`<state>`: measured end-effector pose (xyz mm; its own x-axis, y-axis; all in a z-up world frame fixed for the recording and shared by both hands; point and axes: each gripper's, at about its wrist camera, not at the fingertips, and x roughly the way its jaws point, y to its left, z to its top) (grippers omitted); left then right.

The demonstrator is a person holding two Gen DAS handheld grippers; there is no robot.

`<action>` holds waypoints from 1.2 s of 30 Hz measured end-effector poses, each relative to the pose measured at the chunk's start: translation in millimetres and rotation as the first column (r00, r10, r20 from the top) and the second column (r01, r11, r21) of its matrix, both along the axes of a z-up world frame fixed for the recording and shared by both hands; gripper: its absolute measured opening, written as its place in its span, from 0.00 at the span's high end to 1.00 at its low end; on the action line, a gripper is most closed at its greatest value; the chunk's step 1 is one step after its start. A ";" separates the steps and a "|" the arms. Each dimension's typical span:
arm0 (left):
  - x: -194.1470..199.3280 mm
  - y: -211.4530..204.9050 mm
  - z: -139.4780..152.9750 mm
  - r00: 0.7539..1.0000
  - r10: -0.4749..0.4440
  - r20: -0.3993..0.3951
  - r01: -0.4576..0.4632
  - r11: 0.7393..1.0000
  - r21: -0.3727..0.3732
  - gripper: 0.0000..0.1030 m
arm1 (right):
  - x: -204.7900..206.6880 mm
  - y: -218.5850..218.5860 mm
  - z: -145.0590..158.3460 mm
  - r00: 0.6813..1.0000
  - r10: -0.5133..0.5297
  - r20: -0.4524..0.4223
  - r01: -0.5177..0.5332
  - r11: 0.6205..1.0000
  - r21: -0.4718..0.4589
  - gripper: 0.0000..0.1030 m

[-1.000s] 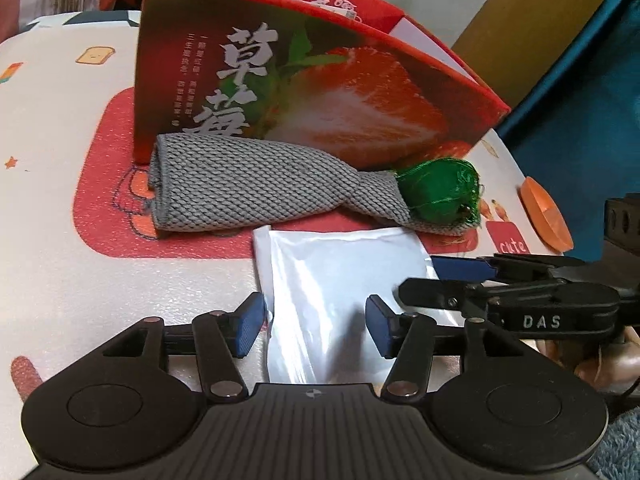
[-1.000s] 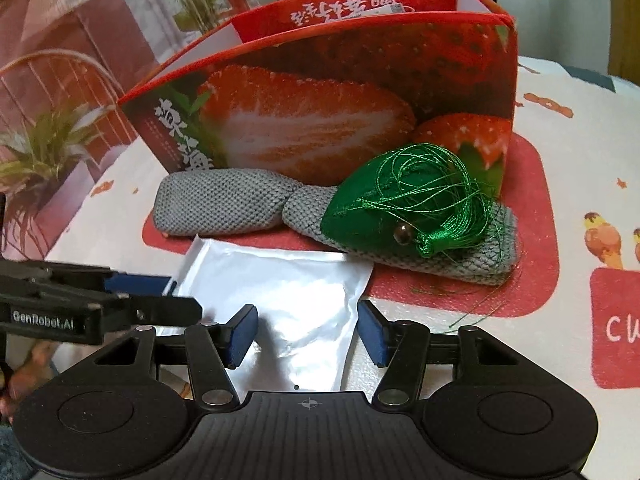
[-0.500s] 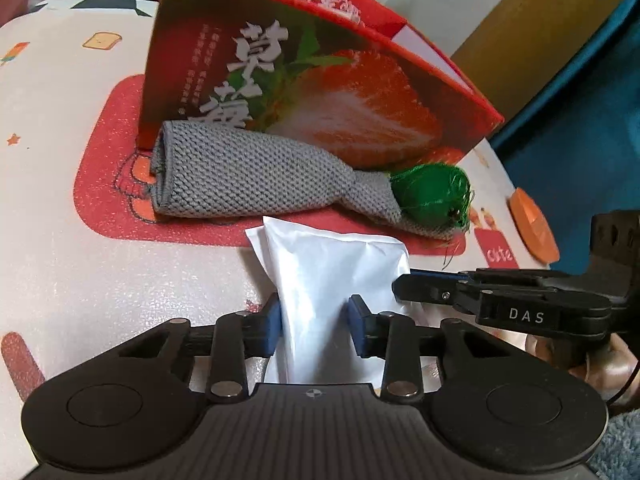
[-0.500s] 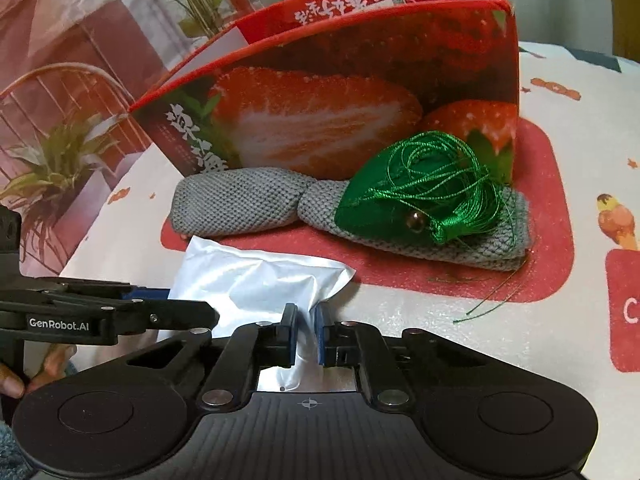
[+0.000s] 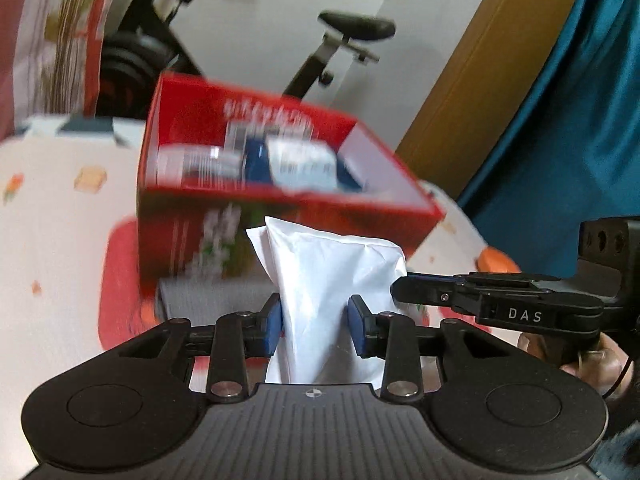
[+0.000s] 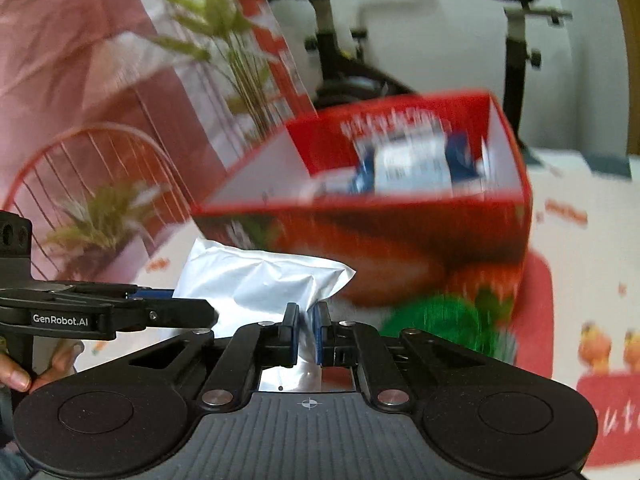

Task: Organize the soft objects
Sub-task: 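Lift the foil packet with the left gripper and carry over the red box, then lower the foil packet into the red box and open the left gripper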

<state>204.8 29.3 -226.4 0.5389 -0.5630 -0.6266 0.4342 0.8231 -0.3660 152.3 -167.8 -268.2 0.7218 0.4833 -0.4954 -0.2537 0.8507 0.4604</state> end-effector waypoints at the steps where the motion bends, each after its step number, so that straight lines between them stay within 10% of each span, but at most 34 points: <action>1: 2.6 0.2 6.4 1.000 0.001 0.015 -0.001 1.000 -0.004 0.64 | 2.6 -1.1 8.0 1.000 -0.002 0.024 0.002 1.000 -0.004 0.93; 14: 75.7 -44.9 66.4 0.976 0.026 0.215 -0.029 0.999 0.014 0.62 | 74.9 -30.1 68.9 0.971 -0.085 0.224 0.121 0.981 -0.152 0.93; 26: 148.9 -83.7 19.2 1.000 0.015 0.003 -0.015 0.999 0.029 0.52 | 125.8 -42.6 11.5 0.981 -0.143 0.131 0.175 0.945 -0.275 0.94; 36: 159.9 -68.3 9.5 0.997 0.072 -0.026 -0.070 0.995 0.067 0.57 | 131.9 -33.2 -8.5 0.991 -0.111 0.068 0.128 0.930 -0.345 0.94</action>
